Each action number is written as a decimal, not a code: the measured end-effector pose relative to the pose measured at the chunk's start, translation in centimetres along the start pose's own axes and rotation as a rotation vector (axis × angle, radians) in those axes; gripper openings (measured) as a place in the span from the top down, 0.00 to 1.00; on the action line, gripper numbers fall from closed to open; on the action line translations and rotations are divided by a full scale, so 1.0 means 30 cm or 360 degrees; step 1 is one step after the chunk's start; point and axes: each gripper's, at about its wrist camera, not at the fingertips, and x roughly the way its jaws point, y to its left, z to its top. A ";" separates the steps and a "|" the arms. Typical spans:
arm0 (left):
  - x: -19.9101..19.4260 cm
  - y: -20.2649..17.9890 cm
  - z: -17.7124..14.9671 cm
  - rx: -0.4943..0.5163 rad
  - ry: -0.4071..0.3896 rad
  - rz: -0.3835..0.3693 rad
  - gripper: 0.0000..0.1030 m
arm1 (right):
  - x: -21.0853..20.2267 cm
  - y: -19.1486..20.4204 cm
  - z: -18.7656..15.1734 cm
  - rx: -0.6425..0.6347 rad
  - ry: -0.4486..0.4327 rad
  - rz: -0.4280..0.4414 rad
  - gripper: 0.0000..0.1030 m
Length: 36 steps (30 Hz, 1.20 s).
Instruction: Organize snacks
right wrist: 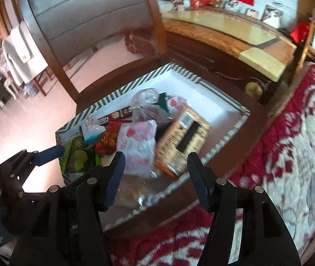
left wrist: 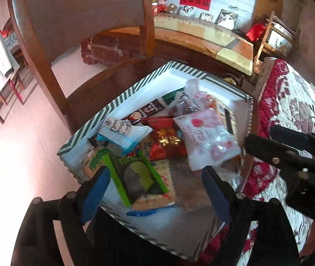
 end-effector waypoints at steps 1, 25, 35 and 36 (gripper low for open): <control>-0.016 -0.009 -0.007 0.0010 -0.0023 -0.0001 0.12 | -0.034 -0.012 -0.026 0.0023 -0.0036 -0.0011 0.43; -0.223 -0.212 -0.139 0.0224 -0.0236 -0.0160 0.00 | -0.301 -0.175 -0.388 0.0214 -0.0105 -0.0178 0.43; -0.225 -0.195 -0.149 0.0206 -0.0266 -0.0162 0.00 | -0.290 -0.155 -0.397 0.0192 -0.0068 -0.0174 0.43; -0.223 -0.195 -0.149 0.0207 -0.0261 -0.0162 0.00 | -0.288 -0.157 -0.397 0.0194 -0.0064 -0.0175 0.43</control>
